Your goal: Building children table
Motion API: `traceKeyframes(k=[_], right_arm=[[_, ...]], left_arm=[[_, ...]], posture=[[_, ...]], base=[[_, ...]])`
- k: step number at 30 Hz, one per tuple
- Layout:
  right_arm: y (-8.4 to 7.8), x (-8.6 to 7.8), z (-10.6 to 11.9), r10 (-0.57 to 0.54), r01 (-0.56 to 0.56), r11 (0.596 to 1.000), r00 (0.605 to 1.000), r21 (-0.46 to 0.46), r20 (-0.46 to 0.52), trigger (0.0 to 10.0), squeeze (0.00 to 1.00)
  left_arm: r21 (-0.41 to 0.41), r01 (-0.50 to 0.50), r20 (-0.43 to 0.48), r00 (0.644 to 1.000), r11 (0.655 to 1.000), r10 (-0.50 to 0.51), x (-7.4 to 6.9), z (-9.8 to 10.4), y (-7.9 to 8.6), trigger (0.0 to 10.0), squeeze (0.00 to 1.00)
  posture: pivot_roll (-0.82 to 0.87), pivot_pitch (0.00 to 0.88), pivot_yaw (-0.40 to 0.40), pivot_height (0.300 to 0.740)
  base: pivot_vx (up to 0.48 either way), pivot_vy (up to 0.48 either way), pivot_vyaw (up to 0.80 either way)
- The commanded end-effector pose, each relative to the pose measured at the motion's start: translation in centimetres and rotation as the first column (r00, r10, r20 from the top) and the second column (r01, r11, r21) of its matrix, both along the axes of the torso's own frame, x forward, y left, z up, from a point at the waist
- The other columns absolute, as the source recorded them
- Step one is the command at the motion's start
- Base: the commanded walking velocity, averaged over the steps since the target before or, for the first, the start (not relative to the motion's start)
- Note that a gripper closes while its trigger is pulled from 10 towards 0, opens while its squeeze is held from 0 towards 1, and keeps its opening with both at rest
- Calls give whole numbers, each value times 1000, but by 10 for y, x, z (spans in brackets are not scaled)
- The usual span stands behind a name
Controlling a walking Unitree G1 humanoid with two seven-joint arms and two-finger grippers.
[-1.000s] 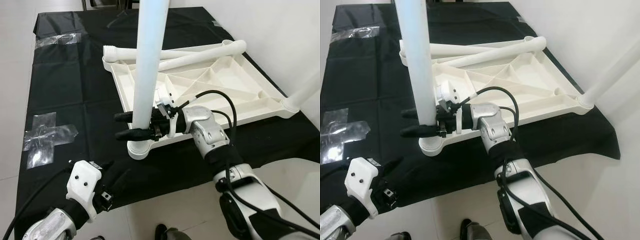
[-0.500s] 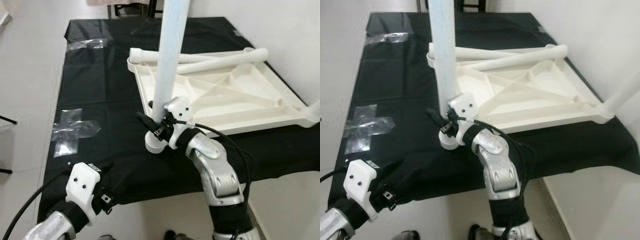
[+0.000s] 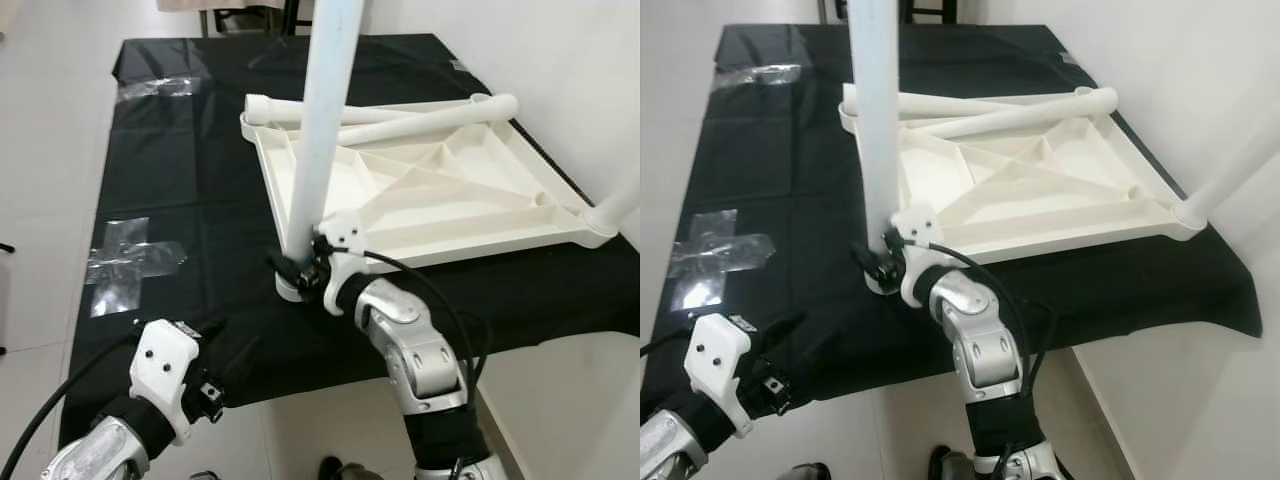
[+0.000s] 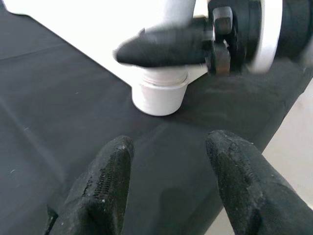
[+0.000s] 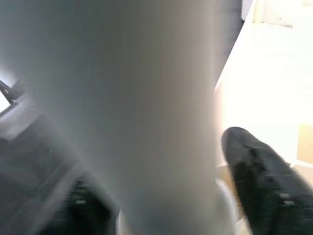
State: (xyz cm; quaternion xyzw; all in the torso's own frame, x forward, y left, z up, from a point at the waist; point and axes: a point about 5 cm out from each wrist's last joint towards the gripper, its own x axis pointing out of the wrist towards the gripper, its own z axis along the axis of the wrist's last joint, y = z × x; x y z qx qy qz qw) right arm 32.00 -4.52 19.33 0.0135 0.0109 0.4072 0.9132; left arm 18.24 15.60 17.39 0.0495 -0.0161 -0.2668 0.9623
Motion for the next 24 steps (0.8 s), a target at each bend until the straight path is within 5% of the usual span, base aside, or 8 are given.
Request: traceKeyframes(k=[1, 2, 3, 5, 14, 15, 17, 24], right_arm=[[-1, 4, 22, 164, -171, 982, 982, 75, 97, 10000, 925], [-4, 5, 29, 230, -242, 967, 964, 81, 133, 10000, 925], [-6, 6, 36, 315, -327, 944, 932, 46, 177, 10000, 129], [-8, 7, 38, 398, -405, 914, 897, -5, 193, 10000, 0], [-17, 28, 34, 577, -548, 808, 809, -218, 107, 10000, 0], [-17, 29, 38, 595, -567, 796, 797, -210, 104, 2431, 0], [-18, 32, 41, 611, -585, 785, 785, -202, 104, 0, 0], [-28, 38, 43, 660, -637, 746, 745, -192, 96, 0, 0]], left_arm=[[4, 10, -25, 1000, 1000, -10, -2, -4, -2, 10000, 0], [4, 9, -24, 1000, 1000, -9, -2, -4, -2, 10000, 0], [3, 8, -23, 1000, 1000, -7, -2, -4, -2, 10000, 0], [2, 5, -22, 1000, 1000, -5, -2, -4, -2, 10000, 0], [3, -2, -18, 1000, 1000, 2, -3, -3, -4, 10000, 0], [4, -5, -18, 1000, 1000, 5, -3, -3, -3, 10000, 0], [4, -7, -17, 1000, 1000, 7, -3, -3, -3, 10000, 0], [3, -1, -21, 1000, 1000, 1, -3, -4, -4, 10000, 0]], posture=[[175, 251, -130, 740], [175, 251, -130, 740], [181, 250, -136, 740], [181, 251, -136, 740], [207, 250, -148, 740], [207, 250, -148, 740], [207, 250, -148, 740], [202, 249, -136, 740]], base=[[0, 0, 0], [0, 0, 0], [0, 0, 0], [0, 0, 0], [0, 0, 0], [0, 0, 0], [0, 0, 0], [0, 0, 0]])
